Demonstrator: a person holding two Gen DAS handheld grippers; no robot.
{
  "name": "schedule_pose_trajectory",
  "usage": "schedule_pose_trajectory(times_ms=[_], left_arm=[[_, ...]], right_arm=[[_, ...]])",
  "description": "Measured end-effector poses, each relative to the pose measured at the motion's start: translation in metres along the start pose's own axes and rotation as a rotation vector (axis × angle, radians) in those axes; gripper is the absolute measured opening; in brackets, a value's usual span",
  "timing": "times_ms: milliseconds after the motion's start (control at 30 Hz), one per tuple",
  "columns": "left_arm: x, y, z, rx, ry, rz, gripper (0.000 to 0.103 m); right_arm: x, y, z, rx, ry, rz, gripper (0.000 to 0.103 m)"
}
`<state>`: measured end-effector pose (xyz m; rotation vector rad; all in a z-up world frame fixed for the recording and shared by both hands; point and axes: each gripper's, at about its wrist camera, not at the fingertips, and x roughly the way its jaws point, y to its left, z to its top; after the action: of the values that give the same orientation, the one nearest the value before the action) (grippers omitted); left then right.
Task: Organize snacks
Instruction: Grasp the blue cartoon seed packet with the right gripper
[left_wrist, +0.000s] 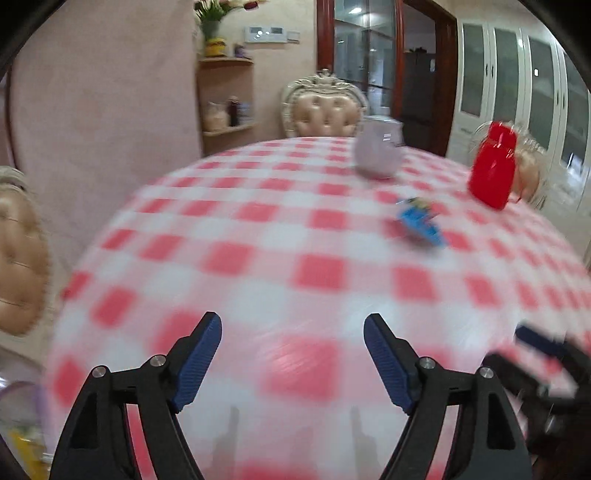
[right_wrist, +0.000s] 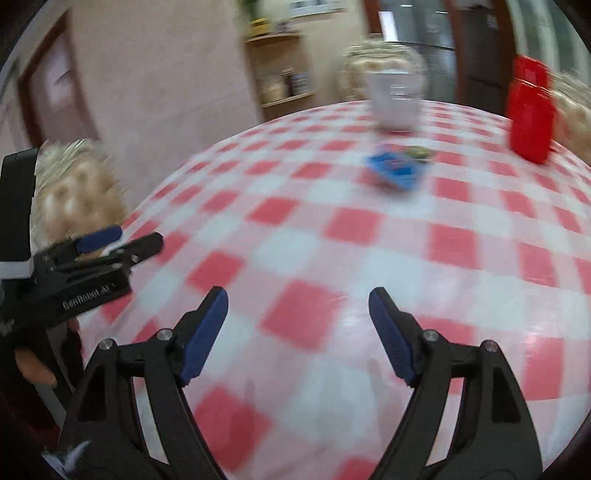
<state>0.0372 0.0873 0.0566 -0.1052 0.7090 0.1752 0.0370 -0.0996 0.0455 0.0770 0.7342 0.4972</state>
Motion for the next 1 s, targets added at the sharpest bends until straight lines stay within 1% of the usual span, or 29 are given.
schedule_pose_trajectory(times_ms=[67, 133, 167, 233, 267, 333, 367, 433, 467, 533, 567, 600, 667, 767, 800, 867, 900, 933, 1000], left_arm=[[0.023, -0.032, 0.016, -0.048, 0.009, -0.054, 0.080], [0.041, -0.055, 0.028, -0.085, 0.019, -0.097, 0.080], [0.045, -0.061, 0.032, -0.095, 0.016, -0.107, 0.080], [0.055, -0.069, 0.037, -0.124, -0.011, -0.121, 0.080], [0.059, -0.070, 0.037, -0.138, -0.009, -0.135, 0.080], [0.065, -0.064, 0.035, -0.140, -0.003, -0.170, 0.080], [0.065, -0.059, 0.032, -0.138, -0.014, -0.165, 0.080], [0.065, -0.047, 0.032, -0.146, -0.016, -0.155, 0.080], [0.067, -0.041, 0.033, -0.163, -0.013, -0.156, 0.080], [0.068, -0.027, 0.036, -0.219, -0.025, -0.153, 0.082], [0.070, -0.023, 0.037, -0.233, -0.030, -0.143, 0.082], [0.071, -0.021, 0.038, -0.238, -0.030, -0.133, 0.083], [0.076, -0.019, 0.039, -0.238, -0.022, -0.121, 0.083], [0.085, -0.018, 0.038, -0.248, 0.012, -0.124, 0.083], [0.087, -0.018, 0.038, -0.249, 0.020, -0.126, 0.083], [0.087, -0.018, 0.038, -0.249, 0.023, -0.123, 0.083], [0.087, -0.018, 0.038, -0.250, 0.023, -0.125, 0.083], [0.087, -0.018, 0.038, -0.252, 0.023, -0.127, 0.083], [0.086, -0.016, 0.038, -0.259, 0.025, -0.130, 0.083]], right_arm=[[-0.002, -0.028, 0.004, 0.071, -0.019, -0.052, 0.082], [-0.001, -0.051, 0.005, 0.138, -0.027, -0.094, 0.082], [-0.002, -0.063, 0.006, 0.175, -0.031, -0.110, 0.082], [-0.003, -0.079, 0.006, 0.228, -0.038, -0.127, 0.082], [-0.002, -0.083, 0.006, 0.247, -0.040, -0.132, 0.082], [0.001, -0.086, 0.008, 0.257, -0.038, -0.142, 0.082], [0.005, -0.086, 0.011, 0.247, -0.028, -0.141, 0.082], [0.014, -0.083, 0.019, 0.203, -0.034, -0.110, 0.085], [0.020, -0.083, 0.026, 0.184, -0.034, -0.091, 0.089], [0.039, -0.084, 0.039, 0.164, -0.023, -0.057, 0.091], [0.049, -0.086, 0.045, 0.175, -0.009, -0.041, 0.091], [0.062, -0.090, 0.055, 0.218, 0.017, -0.010, 0.091], [0.079, -0.100, 0.073, 0.335, 0.021, 0.046, 0.091], [0.100, -0.105, 0.102, 0.460, 0.005, 0.059, 0.092], [0.107, -0.104, 0.109, 0.470, 0.017, 0.047, 0.093], [0.127, -0.100, 0.127, 0.478, 0.073, -0.033, 0.094], [0.135, -0.099, 0.131, 0.477, 0.092, -0.057, 0.094], [0.146, -0.095, 0.136, 0.471, 0.130, -0.094, 0.094], [0.160, -0.091, 0.136, 0.458, 0.179, -0.152, 0.094]])
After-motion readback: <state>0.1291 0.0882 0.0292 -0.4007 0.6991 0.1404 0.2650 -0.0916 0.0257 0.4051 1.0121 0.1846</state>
